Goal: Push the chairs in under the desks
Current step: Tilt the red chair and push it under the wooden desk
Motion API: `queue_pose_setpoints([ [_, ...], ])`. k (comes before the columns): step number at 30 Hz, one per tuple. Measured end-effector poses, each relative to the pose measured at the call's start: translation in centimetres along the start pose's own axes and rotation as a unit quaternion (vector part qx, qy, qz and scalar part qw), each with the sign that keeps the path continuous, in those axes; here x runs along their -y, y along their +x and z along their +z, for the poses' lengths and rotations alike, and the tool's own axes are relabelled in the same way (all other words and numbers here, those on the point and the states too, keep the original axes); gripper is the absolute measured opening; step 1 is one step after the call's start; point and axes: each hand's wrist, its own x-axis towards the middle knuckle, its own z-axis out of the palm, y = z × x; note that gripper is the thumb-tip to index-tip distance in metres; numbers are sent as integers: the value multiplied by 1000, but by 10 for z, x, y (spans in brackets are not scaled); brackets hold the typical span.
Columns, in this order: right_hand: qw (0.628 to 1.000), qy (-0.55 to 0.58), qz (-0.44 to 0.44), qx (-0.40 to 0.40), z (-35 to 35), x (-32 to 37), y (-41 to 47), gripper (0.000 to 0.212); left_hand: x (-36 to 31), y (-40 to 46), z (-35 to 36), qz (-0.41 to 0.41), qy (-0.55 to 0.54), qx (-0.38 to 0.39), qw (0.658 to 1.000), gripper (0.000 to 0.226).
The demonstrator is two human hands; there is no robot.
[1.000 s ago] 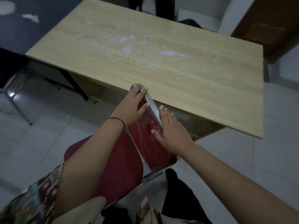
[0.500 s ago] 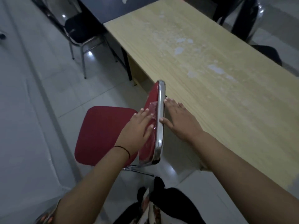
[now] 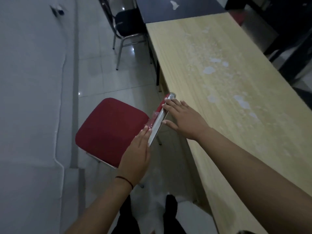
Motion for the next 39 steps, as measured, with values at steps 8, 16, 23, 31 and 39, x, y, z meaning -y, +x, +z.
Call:
queue_pose_setpoints([
  [8, 994, -9, -106, 16, -1, -24, 43, 76, -12, 0, 14, -25, 82, -86, 993, 44],
  [16, 978, -5, -191, -85, 18, -32, 58, 54, 1, -1, 23, 64, 201, -114, 971, 45],
  [23, 967, 14, -216, -138, 28, -31, 57, 53, 13, -11, 18, 98, 229, -111, 962, 45],
  [31, 968, -11, -209, -137, 38, -1, 28, 49, 41, -44, -8, 139, 269, -99, 948, 43],
  [39, 967, -29, -132, -215, 68, 79, -16, 46, 82, -99, -56, 102, 328, -88, 935, 41],
])
